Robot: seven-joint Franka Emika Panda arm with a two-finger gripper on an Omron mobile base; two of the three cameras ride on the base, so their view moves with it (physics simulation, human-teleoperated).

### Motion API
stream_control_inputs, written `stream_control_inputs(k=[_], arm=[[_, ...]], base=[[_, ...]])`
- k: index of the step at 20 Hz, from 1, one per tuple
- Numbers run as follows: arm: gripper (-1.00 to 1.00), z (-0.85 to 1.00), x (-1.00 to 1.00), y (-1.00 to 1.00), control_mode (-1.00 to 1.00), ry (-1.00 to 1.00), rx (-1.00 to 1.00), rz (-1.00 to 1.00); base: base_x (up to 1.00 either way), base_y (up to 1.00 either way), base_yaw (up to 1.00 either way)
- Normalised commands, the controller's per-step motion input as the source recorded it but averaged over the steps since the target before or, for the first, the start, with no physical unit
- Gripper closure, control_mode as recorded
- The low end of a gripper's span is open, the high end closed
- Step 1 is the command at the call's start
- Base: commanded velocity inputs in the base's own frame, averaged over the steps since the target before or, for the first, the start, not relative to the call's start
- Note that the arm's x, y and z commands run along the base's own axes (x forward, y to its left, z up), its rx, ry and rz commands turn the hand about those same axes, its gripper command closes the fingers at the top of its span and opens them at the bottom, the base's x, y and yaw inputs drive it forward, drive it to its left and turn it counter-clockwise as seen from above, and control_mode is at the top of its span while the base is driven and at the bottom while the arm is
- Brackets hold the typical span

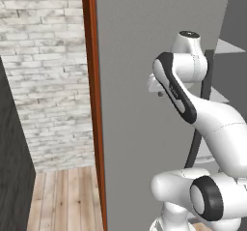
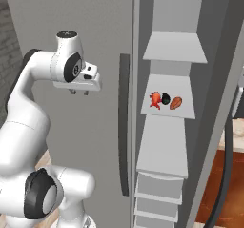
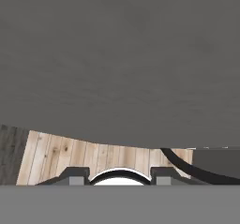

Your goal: Take the sweet potato, fish, and eggplant from the freezer and place them in the bowl on the counter.

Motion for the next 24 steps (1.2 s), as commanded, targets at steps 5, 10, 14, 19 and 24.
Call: stream_control_inputs(k=[5,10,14,19,24], arm=[[-1.0,0.0,0.0,0.0,-1.0,0.0,0.0,0.0],[-1.0,-0.02,-0.05,0.0,-1.0,-0.01,0.0,0.0],[-1.0,-0.04,-0.41,0.0,1.0,-0.11,0.0,-0.04],[-1.0,0.0,0.0,0.0,1.0,0.0,0.0,0.0],[-1.0,0.0,0.0,0.0,1.0,0.0,0.0,0.0]], base=[[0.0,0.0,0.0],[0.0,0.0,0.0],[-0.3,0.0,0.0],[-0.45,-0.62,0.02],[0.14,-0.65,0.1]])
